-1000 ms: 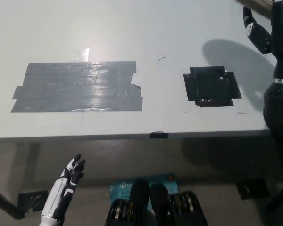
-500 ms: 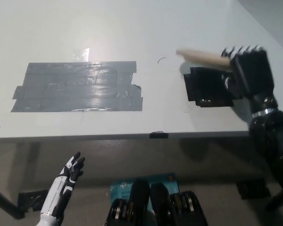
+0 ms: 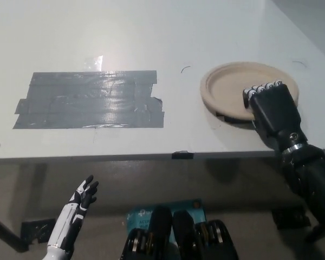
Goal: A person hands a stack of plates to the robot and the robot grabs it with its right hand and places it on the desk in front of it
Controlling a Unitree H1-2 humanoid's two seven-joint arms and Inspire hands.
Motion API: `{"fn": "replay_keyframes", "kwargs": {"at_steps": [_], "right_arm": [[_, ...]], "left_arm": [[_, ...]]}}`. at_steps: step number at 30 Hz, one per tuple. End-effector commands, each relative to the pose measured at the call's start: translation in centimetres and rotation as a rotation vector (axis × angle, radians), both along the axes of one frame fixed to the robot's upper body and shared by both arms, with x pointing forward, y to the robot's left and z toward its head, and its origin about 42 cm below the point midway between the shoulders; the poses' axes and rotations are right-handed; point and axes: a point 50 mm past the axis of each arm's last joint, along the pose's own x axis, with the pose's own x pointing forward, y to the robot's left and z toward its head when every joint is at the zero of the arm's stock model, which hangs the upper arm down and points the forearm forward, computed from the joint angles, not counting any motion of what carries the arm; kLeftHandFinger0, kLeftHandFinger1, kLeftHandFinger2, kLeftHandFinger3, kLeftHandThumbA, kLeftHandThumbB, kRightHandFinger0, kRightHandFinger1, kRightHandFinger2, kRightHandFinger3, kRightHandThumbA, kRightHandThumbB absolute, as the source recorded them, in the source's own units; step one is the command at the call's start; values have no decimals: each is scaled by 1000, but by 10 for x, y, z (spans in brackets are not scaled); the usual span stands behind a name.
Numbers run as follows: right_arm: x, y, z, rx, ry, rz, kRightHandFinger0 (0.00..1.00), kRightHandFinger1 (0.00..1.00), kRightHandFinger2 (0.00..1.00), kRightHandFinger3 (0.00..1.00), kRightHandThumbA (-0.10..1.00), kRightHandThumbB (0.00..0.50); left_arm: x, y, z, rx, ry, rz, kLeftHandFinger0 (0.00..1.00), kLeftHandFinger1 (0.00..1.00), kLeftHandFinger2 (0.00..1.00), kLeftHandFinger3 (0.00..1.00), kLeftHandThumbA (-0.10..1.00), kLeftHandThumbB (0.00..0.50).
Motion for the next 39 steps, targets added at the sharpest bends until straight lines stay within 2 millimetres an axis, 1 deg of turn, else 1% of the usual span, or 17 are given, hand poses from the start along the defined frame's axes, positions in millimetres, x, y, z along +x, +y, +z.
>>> {"fn": "replay_keyframes", "kwargs": {"at_steps": [1, 2, 3, 6, 10, 12, 20, 22, 26, 27, 29, 31, 32, 34, 37, 38, 39], "right_arm": [[5, -1, 53, 63, 388, -55, 1000, 1000, 1000, 1000, 822, 368], [0, 2, 67, 69, 449, -24, 1000, 1000, 1000, 1000, 816, 450], [-8, 6, 85, 70, 499, 4, 1000, 1000, 1000, 1000, 802, 498], [-31, 17, 126, 128, 577, 119, 1000, 1000, 1000, 1000, 782, 500], [-55, 27, 165, 176, 652, 253, 1000, 1000, 1000, 1000, 744, 500], [-75, 30, 192, 201, 723, 367, 1000, 1000, 1000, 1000, 787, 500], [-116, 31, 238, 196, 871, 595, 1000, 1000, 1000, 1000, 769, 500], [-119, 28, 240, 230, 952, 660, 1000, 1000, 1000, 1000, 671, 500], [-129, 25, 248, 263, 1012, 747, 1000, 1000, 1000, 1000, 720, 500], [-142, 21, 260, 295, 990, 824, 1000, 1000, 1000, 1000, 793, 500], [-151, 18, 272, 331, 955, 879, 1000, 1000, 1000, 1000, 801, 500], [-167, 8, 287, 371, 772, 885, 1000, 1000, 1000, 1000, 1000, 500], [-178, 2, 296, 395, 605, 863, 1000, 1000, 1000, 1000, 1000, 489], [-191, -4, 306, 447, 433, 853, 1000, 1000, 1000, 1000, 1000, 446], [-212, -21, 317, 571, 155, 825, 1000, 1000, 1000, 1000, 1000, 468], [-217, -24, 317, 601, 99, 814, 1000, 1000, 1000, 1000, 1000, 494], [-223, -28, 317, 636, 28, 802, 1000, 1000, 1000, 1000, 1000, 484]], "left_arm": [[4, 4, 9, 8, -39, -11, 977, 1000, 1000, 1000, 945, 223], [4, 4, 9, 8, -40, -9, 968, 1000, 1000, 1000, 939, 225], [4, 3, 9, 7, -43, -9, 965, 1000, 1000, 1000, 935, 224], [5, 0, 8, 7, -54, -11, 949, 991, 1000, 1000, 912, 204], [5, 0, 9, 4, -64, -4, 923, 971, 987, 1000, 886, 206], [7, 1, 11, 1, -64, -2, 911, 960, 980, 1000, 860, 209], [11, 1, 14, 10, -77, -4, 892, 942, 968, 1000, 829, 198], [12, 0, 15, 14, -80, -6, 893, 942, 970, 1000, 831, 200], [15, 0, 17, 12, -86, -7, 887, 935, 969, 1000, 826, 204], [19, 0, 20, 10, -91, -6, 888, 934, 969, 1000, 823, 197], [26, 0, 25, 10, -102, -9, 889, 935, 970, 1000, 824, 196], [33, -1, 30, 6, -107, -10, 897, 943, 973, 1000, 828, 197], [37, -1, 32, 6, -114, -11, 899, 942, 968, 1000, 830, 191], [39, -1, 34, 9, -123, -15, 898, 943, 972, 1000, 844, 191], [43, -2, 38, 5, -142, -28, 910, 966, 1000, 1000, 886, 169], [44, -2, 39, 5, -146, -32, 923, 984, 1000, 1000, 904, 177], [46, -1, 39, 9, -151, -37, 936, 1000, 1000, 1000, 937, 188]]}}
